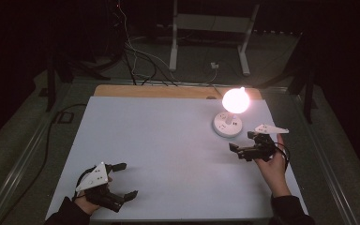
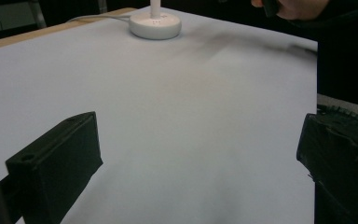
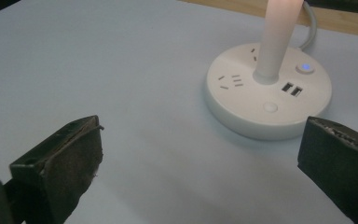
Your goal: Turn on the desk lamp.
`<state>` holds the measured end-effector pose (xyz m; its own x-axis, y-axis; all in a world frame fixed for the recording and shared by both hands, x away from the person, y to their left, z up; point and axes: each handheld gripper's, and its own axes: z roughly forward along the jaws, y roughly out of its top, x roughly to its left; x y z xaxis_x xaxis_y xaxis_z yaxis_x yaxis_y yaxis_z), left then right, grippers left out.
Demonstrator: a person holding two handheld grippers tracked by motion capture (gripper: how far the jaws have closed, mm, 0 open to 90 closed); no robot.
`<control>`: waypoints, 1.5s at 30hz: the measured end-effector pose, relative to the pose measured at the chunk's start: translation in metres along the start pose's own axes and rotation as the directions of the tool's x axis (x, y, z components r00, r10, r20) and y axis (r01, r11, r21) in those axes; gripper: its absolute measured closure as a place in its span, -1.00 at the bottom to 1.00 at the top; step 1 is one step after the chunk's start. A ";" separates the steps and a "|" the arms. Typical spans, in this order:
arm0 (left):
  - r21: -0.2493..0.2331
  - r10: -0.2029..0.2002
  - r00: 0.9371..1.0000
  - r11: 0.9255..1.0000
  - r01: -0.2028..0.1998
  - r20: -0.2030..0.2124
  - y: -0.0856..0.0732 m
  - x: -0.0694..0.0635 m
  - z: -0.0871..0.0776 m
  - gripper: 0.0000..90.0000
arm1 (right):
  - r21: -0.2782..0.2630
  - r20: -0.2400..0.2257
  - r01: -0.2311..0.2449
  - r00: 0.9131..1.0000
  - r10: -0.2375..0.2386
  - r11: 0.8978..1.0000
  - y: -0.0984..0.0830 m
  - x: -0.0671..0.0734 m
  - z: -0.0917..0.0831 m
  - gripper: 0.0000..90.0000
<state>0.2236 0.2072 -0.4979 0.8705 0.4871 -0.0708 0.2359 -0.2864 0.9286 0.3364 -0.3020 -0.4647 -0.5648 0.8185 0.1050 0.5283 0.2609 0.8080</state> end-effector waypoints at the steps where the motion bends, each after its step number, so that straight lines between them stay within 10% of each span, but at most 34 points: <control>1: 0.002 0.001 1.000 1.000 -0.001 0.000 0.000 0.000 0.000 -0.99 | 0.008 -0.002 0.007 1.000 -0.007 1.000 -0.002 0.002 -0.002 -1.00; 32: -0.003 0.006 1.000 1.000 -0.006 0.003 0.000 -0.002 0.000 -0.99 | 0.027 -0.067 0.011 0.998 -0.010 1.000 -0.100 0.035 -0.040 -1.00; 45: -0.004 0.005 1.000 1.000 -0.005 0.004 0.000 -0.001 0.000 -0.99 | 0.033 -0.093 0.060 0.994 -0.057 0.998 -0.098 0.040 -0.033 -1.00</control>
<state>0.2229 0.2062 -0.4976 0.8733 0.4826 -0.0673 0.2297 -0.2861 0.9303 0.2411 -0.3121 -0.5207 -0.6502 0.7514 0.1122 0.5139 0.3262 0.7934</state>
